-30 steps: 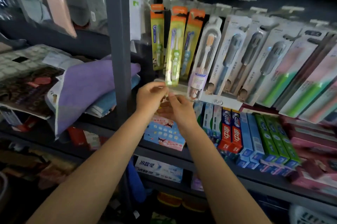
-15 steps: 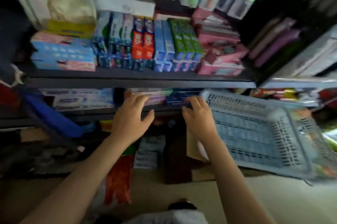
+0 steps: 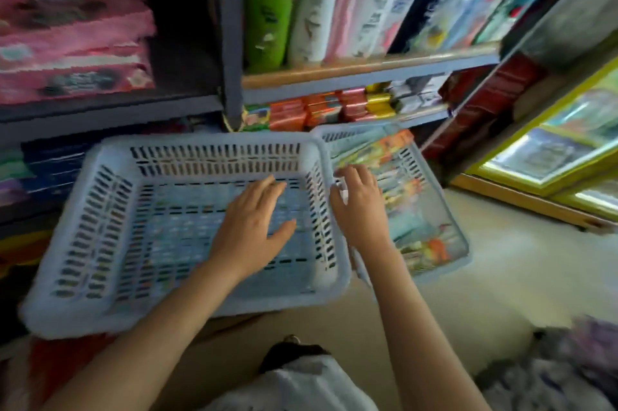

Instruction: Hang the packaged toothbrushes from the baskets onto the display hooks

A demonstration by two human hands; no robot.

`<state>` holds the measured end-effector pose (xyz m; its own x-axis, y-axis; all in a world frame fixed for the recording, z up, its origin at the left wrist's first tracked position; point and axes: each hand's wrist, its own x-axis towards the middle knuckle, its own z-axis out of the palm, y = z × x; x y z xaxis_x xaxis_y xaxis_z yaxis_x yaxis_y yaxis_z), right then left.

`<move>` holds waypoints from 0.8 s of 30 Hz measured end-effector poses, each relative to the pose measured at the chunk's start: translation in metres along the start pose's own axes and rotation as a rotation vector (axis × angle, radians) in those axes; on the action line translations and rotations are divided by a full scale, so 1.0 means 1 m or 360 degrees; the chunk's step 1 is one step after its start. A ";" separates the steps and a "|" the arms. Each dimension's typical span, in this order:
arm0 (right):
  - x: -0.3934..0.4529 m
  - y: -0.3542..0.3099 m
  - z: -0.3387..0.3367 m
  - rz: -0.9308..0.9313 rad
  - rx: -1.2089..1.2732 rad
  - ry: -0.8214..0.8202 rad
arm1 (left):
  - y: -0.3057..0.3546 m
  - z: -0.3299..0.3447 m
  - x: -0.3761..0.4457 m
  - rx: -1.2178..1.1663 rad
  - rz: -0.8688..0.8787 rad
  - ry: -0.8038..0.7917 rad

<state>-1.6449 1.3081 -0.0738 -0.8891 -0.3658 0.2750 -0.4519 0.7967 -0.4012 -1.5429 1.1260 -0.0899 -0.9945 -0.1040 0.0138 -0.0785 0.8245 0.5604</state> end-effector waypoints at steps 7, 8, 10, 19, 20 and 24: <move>0.004 0.166 0.009 0.0598 0.0076 -0.0438 | 0.101 0.087 0.082 0.0019 -0.0166 -0.0286; 0.002 0.178 0.016 0.0687 0.0074 -0.0517 | 0.103 0.095 0.088 0.0005 -0.0199 -0.0244; -0.002 0.197 0.028 0.0880 0.0057 -0.0663 | 0.104 0.103 0.097 -0.0024 -0.0259 -0.0171; 0.025 0.212 0.064 0.0913 -0.0162 -0.0799 | 0.107 0.112 0.117 0.0037 -0.0335 -0.0146; 0.028 0.209 0.066 0.0837 -0.0152 -0.0810 | 0.108 0.113 0.117 0.0044 -0.0327 -0.0146; 0.027 0.206 0.069 0.0770 0.0004 -0.0730 | 0.109 0.116 0.118 0.0039 -0.0317 -0.0146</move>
<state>-1.7671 1.4293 -0.2098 -0.9322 -0.1354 -0.3356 0.0058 0.9216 -0.3881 -1.6772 1.2677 -0.1230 -0.9613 -0.2159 -0.1712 -0.2744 0.8060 0.5244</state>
